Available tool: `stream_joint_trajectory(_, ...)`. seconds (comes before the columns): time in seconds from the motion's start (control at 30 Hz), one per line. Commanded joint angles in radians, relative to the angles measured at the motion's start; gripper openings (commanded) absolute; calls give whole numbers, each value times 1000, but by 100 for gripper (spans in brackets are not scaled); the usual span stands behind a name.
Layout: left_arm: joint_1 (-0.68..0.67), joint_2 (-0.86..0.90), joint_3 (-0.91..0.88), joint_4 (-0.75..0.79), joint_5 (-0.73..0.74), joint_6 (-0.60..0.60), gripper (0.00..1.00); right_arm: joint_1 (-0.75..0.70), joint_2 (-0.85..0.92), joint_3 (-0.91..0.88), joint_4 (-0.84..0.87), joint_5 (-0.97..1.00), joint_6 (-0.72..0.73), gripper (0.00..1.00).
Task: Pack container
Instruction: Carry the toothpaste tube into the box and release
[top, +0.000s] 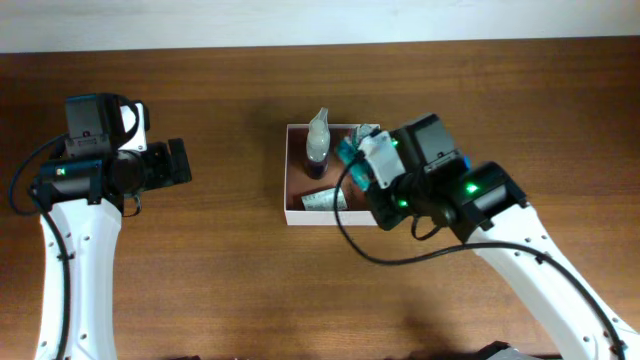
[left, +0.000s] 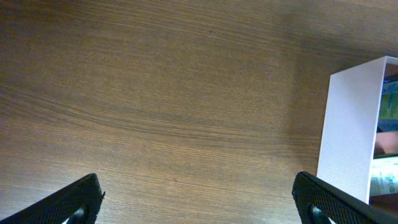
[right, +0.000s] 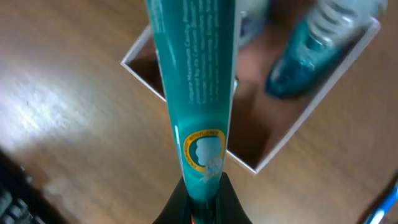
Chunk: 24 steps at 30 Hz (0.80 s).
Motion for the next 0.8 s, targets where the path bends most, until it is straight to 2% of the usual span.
stream_joint_trajectory(0.0, 3, -13, 10, 2, 11, -6, 100, 45, 38, 2, 66, -14, -275, 4)
stream_joint_trajectory(0.23, 3, -13, 10, 2, 11, -6, 100, 76, 159, 2, 112, -12, -615, 4)
stream_joint_trajectory(0.3, 3, -13, 10, 2, 11, -6, 100, 76, 206, 2, 113, 39, -681, 4)
stream_joint_trajectory(0.63, 3, -13, 10, 2, 11, -6, 100, 75, 333, 2, 168, 172, -705, 11)
stream_joint_trajectory(0.73, 3, -13, 10, 2, 10, -6, 100, 75, 323, 11, 176, 171, -669, 52)
stream_joint_trajectory(0.77, 3, -13, 10, 2, 11, -6, 100, 76, 314, 27, 173, 172, -608, 99)
